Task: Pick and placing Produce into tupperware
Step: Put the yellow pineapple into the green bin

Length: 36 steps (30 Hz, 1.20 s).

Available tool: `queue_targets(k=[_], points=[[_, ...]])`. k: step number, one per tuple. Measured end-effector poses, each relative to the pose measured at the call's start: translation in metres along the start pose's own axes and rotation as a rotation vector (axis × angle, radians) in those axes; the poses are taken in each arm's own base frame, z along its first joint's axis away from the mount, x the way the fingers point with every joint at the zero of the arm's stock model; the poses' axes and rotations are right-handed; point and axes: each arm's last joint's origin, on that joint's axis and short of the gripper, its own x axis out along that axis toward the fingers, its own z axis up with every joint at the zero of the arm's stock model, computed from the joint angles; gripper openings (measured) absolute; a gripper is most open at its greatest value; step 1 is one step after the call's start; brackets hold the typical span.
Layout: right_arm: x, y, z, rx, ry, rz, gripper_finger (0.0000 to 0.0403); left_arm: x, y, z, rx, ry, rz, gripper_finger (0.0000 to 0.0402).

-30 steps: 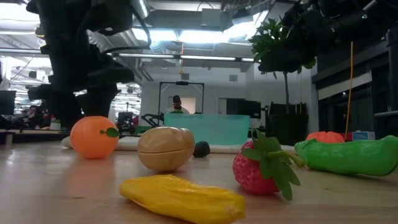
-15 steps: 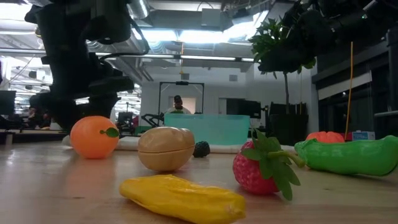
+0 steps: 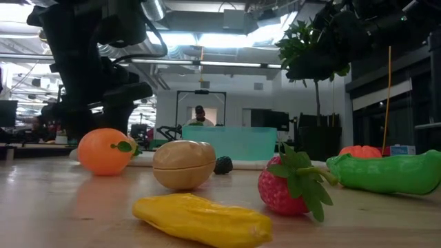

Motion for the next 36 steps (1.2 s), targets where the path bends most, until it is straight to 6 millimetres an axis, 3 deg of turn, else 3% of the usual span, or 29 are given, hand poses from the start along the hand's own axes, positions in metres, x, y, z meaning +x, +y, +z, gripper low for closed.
queue_targets(k=[5,21,29,36], points=[[0.0,0.0,0.0,0.0,0.0,0.0,0.0273,0.0,0.0,0.0,0.0,-0.003,0.0,0.0158],[0.0,0.0,0.0,0.0,0.001,0.0,0.0273,-0.006,-0.002,-0.004,0.033,-0.002,-0.034,0.0154],[0.006,0.001,-0.003,-0.004,0.019,-0.001,0.0273,-0.036,-0.001,-0.003,0.047,-0.102,-0.151,0.0159],[0.008,0.001,0.0,-0.023,-0.015,0.0,0.0273,-0.075,0.007,0.002,0.127,-0.286,-0.271,0.0153]])
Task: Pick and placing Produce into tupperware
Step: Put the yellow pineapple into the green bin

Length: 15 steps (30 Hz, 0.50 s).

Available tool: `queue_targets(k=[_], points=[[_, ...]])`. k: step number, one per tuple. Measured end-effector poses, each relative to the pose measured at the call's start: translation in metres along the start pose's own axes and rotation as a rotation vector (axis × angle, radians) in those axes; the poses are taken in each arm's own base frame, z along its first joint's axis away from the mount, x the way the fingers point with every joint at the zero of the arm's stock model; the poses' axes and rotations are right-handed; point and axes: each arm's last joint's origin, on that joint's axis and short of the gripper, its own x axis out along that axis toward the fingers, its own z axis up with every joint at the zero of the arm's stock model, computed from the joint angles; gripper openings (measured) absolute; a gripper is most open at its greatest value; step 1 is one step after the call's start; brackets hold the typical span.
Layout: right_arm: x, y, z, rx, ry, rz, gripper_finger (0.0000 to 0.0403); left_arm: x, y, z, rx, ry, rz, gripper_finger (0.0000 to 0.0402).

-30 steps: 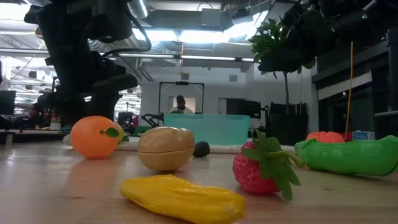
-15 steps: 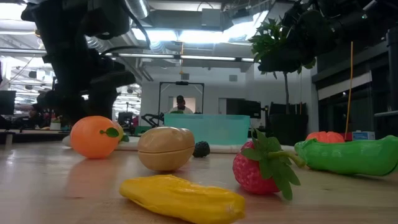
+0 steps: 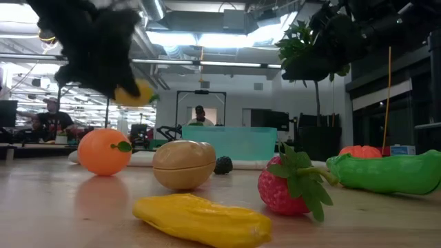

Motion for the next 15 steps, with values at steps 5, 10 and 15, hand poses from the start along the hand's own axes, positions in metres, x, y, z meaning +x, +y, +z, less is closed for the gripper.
queue_targets(k=[5,10,15], points=[[0.0,0.001,0.002,0.003,-0.017,0.003,0.0273,-0.025,0.0,0.008,0.087,-0.166,-0.063,0.0158],[0.0,0.002,0.004,0.005,-0.044,0.01,0.0273,-0.041,-0.005,0.011,0.217,-0.256,-0.124,0.015],[-0.001,0.004,0.008,0.006,-0.082,0.025,0.0273,-0.044,-0.008,0.014,0.321,-0.318,-0.121,0.0157]])
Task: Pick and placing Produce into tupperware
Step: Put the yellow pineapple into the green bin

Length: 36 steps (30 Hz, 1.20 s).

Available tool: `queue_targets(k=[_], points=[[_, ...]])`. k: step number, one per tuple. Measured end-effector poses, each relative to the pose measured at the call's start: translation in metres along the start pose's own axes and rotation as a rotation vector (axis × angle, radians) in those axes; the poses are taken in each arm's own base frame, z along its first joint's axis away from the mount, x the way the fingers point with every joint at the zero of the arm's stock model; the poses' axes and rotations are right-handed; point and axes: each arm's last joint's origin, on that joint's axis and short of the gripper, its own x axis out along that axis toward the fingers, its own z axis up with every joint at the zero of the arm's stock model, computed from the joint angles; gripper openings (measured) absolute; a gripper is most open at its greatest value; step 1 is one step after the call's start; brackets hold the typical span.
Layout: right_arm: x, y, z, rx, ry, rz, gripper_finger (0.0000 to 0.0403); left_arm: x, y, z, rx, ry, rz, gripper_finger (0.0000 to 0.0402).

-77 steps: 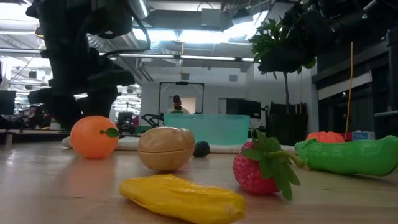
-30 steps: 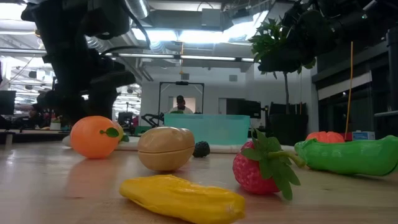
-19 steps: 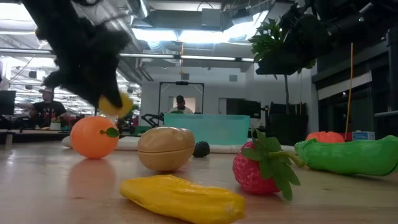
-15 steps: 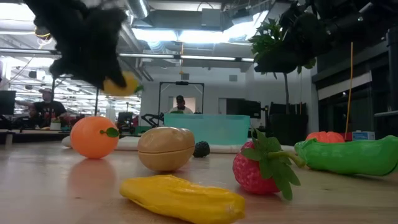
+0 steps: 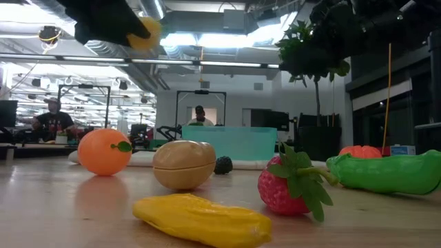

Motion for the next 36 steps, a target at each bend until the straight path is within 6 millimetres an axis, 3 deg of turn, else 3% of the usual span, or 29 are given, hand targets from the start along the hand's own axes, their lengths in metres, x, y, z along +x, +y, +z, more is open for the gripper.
queue_targets(k=[9,19,23,29,36], points=[[-0.001,0.0,0.01,0.004,-0.105,0.002,0.0273,0.021,0.004,-0.014,0.063,-0.11,-0.066,0.015],[-0.002,0.005,0.011,0.002,-0.15,0.154,0.0273,0.049,0.03,-0.019,0.067,-0.301,-0.392,0.015],[-0.009,0.009,-0.013,-0.013,-0.281,0.294,0.0273,0.057,0.038,-0.016,0.089,-0.293,-0.451,0.0156],[-0.027,0.005,-0.049,0.032,-0.364,0.247,0.0273,0.068,0.05,-0.009,0.109,-0.298,-0.485,0.0154],[-0.029,0.004,-0.061,0.073,-0.315,0.209,0.0273,0.075,0.061,-0.005,0.102,-0.298,-0.478,0.0155]])
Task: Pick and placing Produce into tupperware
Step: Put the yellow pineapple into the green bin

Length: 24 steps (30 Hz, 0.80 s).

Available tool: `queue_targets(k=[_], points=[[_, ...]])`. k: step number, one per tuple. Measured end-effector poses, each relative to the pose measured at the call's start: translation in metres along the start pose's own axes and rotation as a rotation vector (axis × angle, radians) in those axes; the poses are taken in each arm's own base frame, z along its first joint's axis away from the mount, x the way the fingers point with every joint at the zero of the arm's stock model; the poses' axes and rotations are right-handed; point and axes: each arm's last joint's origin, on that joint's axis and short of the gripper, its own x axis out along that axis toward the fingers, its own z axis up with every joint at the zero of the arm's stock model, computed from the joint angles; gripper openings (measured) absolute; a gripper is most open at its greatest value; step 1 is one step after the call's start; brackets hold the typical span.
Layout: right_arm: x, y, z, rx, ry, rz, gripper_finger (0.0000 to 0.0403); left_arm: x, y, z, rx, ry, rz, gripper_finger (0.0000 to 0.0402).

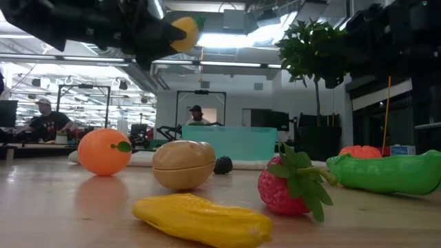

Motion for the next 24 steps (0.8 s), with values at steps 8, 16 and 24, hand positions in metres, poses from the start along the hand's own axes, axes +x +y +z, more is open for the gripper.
queue_targets(k=[8,16,24], points=[[0.0,0.001,0.0,-0.048,0.002,0.037,0.0273,0.001,0.008,0.001,-0.004,-0.003,0.027,0.0154],[0.0,0.001,0.0,-0.047,0.002,0.036,0.0273,0.001,0.015,0.002,-0.014,-0.025,0.192,0.0163],[0.0,0.001,0.0,-0.02,0.003,0.033,0.0273,0.001,0.016,0.002,-0.051,-0.032,0.215,0.0154]])
